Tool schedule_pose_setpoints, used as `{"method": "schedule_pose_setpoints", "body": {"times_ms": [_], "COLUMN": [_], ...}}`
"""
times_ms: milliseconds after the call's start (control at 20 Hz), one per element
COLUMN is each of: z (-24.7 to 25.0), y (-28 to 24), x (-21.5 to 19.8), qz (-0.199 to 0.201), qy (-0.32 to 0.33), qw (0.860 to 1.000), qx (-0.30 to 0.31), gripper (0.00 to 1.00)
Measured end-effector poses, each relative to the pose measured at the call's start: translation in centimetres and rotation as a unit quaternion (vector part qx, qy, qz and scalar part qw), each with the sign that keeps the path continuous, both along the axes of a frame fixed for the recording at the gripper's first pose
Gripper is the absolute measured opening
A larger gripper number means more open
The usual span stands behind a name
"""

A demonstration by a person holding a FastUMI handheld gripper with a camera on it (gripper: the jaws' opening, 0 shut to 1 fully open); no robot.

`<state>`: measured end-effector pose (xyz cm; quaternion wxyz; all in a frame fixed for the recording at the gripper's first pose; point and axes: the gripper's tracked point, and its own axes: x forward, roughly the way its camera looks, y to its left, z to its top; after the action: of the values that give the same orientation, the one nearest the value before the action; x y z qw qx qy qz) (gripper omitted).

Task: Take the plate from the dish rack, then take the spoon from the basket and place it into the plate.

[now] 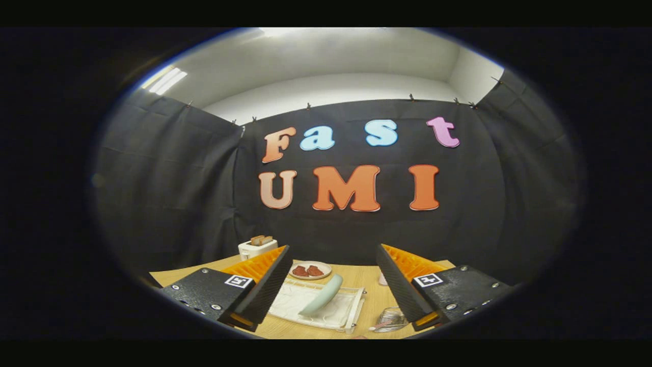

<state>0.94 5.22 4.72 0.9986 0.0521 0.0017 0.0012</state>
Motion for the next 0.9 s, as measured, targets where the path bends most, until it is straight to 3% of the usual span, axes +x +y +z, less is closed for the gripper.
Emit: {"method": "schedule_pose_setpoints", "body": {"times_ms": [250,450,900], "z": [-1.3,-2.9,-7.9], "y": [1.2,-0.4,0.7], "x": [1.9,4.5,9.5], "qz": [0.027,0.011,0.033], "qy": [0.050,0.105,0.240], "qw": [0.998,0.994,0.970], "qx": [0.026,0.033,0.004], "gripper": [0.99,0.99,0.99]}}
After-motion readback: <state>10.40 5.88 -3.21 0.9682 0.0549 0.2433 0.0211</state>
